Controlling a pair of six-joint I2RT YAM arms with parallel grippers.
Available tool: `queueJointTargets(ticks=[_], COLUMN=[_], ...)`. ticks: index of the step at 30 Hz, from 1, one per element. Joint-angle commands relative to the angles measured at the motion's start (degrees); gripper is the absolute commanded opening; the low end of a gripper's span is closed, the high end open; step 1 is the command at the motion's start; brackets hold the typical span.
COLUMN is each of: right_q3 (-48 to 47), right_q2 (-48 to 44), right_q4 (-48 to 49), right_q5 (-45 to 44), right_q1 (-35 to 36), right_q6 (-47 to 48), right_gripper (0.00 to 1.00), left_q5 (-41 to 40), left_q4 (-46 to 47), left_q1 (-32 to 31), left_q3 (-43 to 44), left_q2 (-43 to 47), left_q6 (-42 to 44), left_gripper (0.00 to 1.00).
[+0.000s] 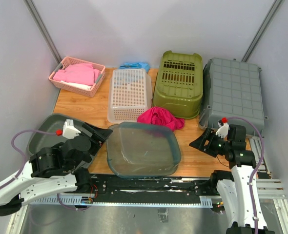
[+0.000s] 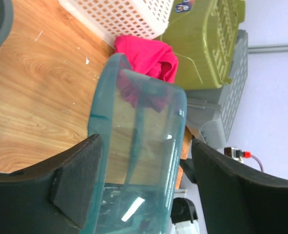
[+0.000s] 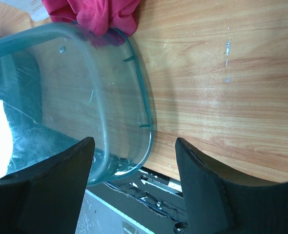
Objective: Turn the large container upside down
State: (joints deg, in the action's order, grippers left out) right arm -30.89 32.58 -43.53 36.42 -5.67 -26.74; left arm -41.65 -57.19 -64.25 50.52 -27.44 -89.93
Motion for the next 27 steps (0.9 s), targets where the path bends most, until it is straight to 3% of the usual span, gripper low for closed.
queueJointTargets(ticks=[1, 5, 8, 9, 15, 18, 23, 27], right_q3=[0.4, 0.5, 0.7, 0.7, 0.7, 0.7, 0.4, 0.2], right_q2=[0.1, 0.4, 0.3, 0.3, 0.4, 0.8, 1.3, 1.3], right_q4=[0.4, 0.5, 0.4, 0.4, 0.5, 1.2, 1.4, 1.2], right_q5=[0.2, 0.1, -0.1, -0.2, -0.6, -0.4, -0.3, -0.3], right_q1=[0.8, 0.9, 0.9, 0.9, 0.9, 0.9, 1.0, 1.2], right_q6=[0.0, 0.2, 0.4, 0.4, 0.6, 0.3, 0.4, 0.7], right_gripper=[0.69, 0.69, 0.69, 0.69, 0.68, 0.68, 0.68, 0.68], left_q5=[-2.2, -2.1, -1.5, -1.5, -2.0, -2.4, -2.7, 5.0], left_q4=[0.0, 0.0, -0.1, -0.1, -0.5, -5.0, -12.6, -4.0], left_q1=[0.2, 0.2, 0.2, 0.2, 0.2, 0.2, 3.2, 12.4], left_q3=[-1.5, -0.2, 1.1, 1.5, 3.1, 3.9, 4.7, 0.6], left_q2=[-1.9, -5.1, -7.9, -8.8, -12.5, -16.8, -25.0, -27.7], left_q6=[-3.4, -0.8, 2.1, 3.0, 8.1, 7.8, 8.4, 20.7], left_gripper=[0.69, 0.45, 0.40, 0.41, 0.82, 0.98, 0.99, 0.99])
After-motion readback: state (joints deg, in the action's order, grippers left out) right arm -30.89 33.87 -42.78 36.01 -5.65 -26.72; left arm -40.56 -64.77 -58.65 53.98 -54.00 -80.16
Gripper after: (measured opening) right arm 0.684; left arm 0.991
